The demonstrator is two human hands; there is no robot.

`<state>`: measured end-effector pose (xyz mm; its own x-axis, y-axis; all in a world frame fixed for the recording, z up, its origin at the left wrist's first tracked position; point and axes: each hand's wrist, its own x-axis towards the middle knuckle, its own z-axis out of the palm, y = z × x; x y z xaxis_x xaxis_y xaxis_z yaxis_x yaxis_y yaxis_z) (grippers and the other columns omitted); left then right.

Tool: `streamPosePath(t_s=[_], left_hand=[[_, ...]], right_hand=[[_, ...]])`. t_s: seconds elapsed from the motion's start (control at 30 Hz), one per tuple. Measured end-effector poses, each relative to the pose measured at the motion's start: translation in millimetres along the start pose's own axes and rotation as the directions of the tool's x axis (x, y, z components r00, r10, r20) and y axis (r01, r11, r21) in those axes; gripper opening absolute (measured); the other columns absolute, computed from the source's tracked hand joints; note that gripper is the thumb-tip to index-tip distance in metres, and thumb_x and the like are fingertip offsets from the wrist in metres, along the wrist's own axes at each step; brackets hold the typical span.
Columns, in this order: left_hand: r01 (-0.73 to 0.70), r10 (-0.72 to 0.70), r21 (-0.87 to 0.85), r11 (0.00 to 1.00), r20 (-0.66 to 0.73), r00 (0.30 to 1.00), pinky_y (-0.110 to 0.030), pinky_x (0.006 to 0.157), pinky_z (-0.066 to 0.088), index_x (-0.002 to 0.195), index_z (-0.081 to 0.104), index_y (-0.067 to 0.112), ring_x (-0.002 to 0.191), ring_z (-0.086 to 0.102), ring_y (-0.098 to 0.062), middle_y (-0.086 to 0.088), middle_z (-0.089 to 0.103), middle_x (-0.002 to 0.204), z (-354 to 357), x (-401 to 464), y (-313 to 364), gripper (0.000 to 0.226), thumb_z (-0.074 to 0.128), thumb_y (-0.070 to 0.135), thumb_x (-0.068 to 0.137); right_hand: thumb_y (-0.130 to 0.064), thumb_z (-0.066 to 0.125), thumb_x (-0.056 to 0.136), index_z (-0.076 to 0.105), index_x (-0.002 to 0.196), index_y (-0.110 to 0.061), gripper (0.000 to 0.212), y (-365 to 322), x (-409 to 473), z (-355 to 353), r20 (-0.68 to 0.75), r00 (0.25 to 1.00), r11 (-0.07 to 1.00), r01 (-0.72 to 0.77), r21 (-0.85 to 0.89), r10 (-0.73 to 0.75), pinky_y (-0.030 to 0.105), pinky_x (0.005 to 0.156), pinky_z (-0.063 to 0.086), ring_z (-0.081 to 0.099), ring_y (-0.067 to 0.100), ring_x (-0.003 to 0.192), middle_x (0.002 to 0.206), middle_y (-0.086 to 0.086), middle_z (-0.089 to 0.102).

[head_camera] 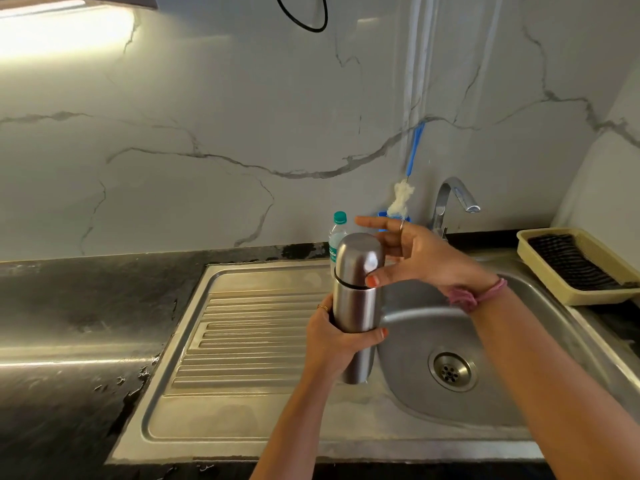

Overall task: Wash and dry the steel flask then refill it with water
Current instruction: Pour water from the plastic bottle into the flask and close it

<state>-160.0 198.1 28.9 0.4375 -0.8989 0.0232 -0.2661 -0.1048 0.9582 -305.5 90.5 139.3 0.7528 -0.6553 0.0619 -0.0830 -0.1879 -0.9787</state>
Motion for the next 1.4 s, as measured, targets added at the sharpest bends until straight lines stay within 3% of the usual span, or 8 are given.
streamPosePath(t_s=[0.1, 0.23, 0.37, 0.47, 0.6, 0.8, 1.0, 1.4], left_hand=[[-0.013, 0.013, 0.018, 1.000, 0.010, 1.000, -0.019, 0.071, 0.056, 0.110, 0.058, 0.032, 0.083, 0.067, -0.001, 0.010, 0.070, 0.096, -2, 0, -1, 0.070, 0.097, 0.022, 0.052], [-0.017, 0.017, 0.034, 0.999, 0.012, 1.000, -0.022, 0.073, 0.058, 0.109, 0.058, 0.033, 0.083, 0.067, -0.001, 0.009, 0.070, 0.096, -4, 1, -1, 0.070, 0.097, 0.024, 0.051], [-0.016, 0.016, 0.042, 0.999, 0.009, 1.000, -0.014, 0.066, 0.053, 0.103, 0.056, 0.037, 0.080, 0.065, 0.001, 0.014, 0.068, 0.093, -5, 2, -1, 0.068, 0.098, 0.022, 0.052], [-0.017, 0.016, 0.041, 0.999, 0.020, 1.000, -0.012, 0.064, 0.052, 0.101, 0.054, 0.040, 0.080, 0.064, 0.006, 0.014, 0.067, 0.092, -4, 2, 0, 0.067, 0.097, 0.021, 0.053], [-0.013, 0.013, 0.048, 0.999, 0.019, 1.000, -0.013, 0.065, 0.052, 0.102, 0.054, 0.040, 0.080, 0.064, 0.006, 0.013, 0.067, 0.093, -4, 3, -1, 0.068, 0.097, 0.023, 0.052], [-0.017, 0.016, 0.043, 0.999, 0.028, 0.999, -0.010, 0.063, 0.050, 0.100, 0.052, 0.042, 0.080, 0.063, 0.008, 0.015, 0.066, 0.093, -7, 5, -2, 0.069, 0.097, 0.021, 0.052], [-0.033, 0.032, 0.038, 0.999, 0.027, 0.999, -0.014, 0.065, 0.053, 0.098, 0.053, 0.042, 0.082, 0.065, 0.003, 0.015, 0.067, 0.093, -9, 10, -5, 0.066, 0.098, 0.022, 0.052], [-0.005, 0.005, 0.004, 1.000, -0.023, 1.000, -0.015, 0.065, 0.054, 0.105, 0.060, 0.033, 0.080, 0.067, -0.001, 0.011, 0.070, 0.091, -11, 20, -15, 0.066, 0.098, 0.023, 0.052]], right_hand=[[-0.033, 0.094, 0.051, 0.044, 0.131, -0.042, 0.095, 4, 4, 5, -0.054, 0.999, 0.985, 0.001, -0.170, -0.010, 0.036, 0.102, 0.048, 0.060, 0.008, 0.111, 0.120, -0.009, 0.060], [-0.016, 0.084, 0.067, 0.017, 0.148, -0.046, 0.109, -7, -1, -5, 0.214, 0.976, 0.979, 0.011, -0.206, 0.034, 0.020, 0.101, 0.044, 0.049, -0.001, 0.125, 0.145, -0.022, 0.035], [-0.020, 0.088, 0.066, 0.044, 0.136, -0.034, 0.084, -14, 5, -4, 0.077, 0.997, 0.920, 0.027, -0.391, 0.003, 0.009, 0.085, 0.047, 0.057, -0.008, 0.105, 0.119, -0.018, 0.057], [-0.030, 0.087, 0.066, 0.029, 0.145, -0.034, 0.099, -15, 8, -4, 0.145, 0.988, 0.885, 0.024, -0.465, 0.049, 0.000, 0.083, 0.041, 0.050, -0.010, 0.111, 0.130, -0.021, 0.046], [-0.004, 0.082, 0.073, 0.032, 0.148, -0.027, 0.092, -17, 8, -9, 0.252, 0.966, 0.948, 0.023, -0.318, 0.061, 0.028, 0.105, 0.044, 0.051, 0.007, 0.127, 0.142, -0.010, 0.049], [-0.035, 0.091, 0.058, 0.049, 0.116, -0.030, 0.072, -22, 15, 8, 0.000, 1.000, 0.840, 0.024, -0.543, -0.029, 0.005, 0.069, 0.046, 0.060, 0.000, 0.089, 0.104, -0.016, 0.056], [0.000, 0.082, 0.070, 0.032, 0.146, -0.024, 0.094, -13, 22, -6, 0.289, 0.947, 0.964, -0.062, -0.257, 0.138, 0.034, 0.100, 0.048, 0.056, 0.018, 0.122, 0.134, 0.002, 0.057], [-0.034, 0.092, 0.052, 0.056, 0.114, -0.025, 0.073, 8, 22, 50, -0.344, 0.938, 0.955, -0.062, -0.289, -0.044, 0.011, 0.077, 0.048, 0.059, -0.002, 0.092, 0.099, -0.019, 0.062]])
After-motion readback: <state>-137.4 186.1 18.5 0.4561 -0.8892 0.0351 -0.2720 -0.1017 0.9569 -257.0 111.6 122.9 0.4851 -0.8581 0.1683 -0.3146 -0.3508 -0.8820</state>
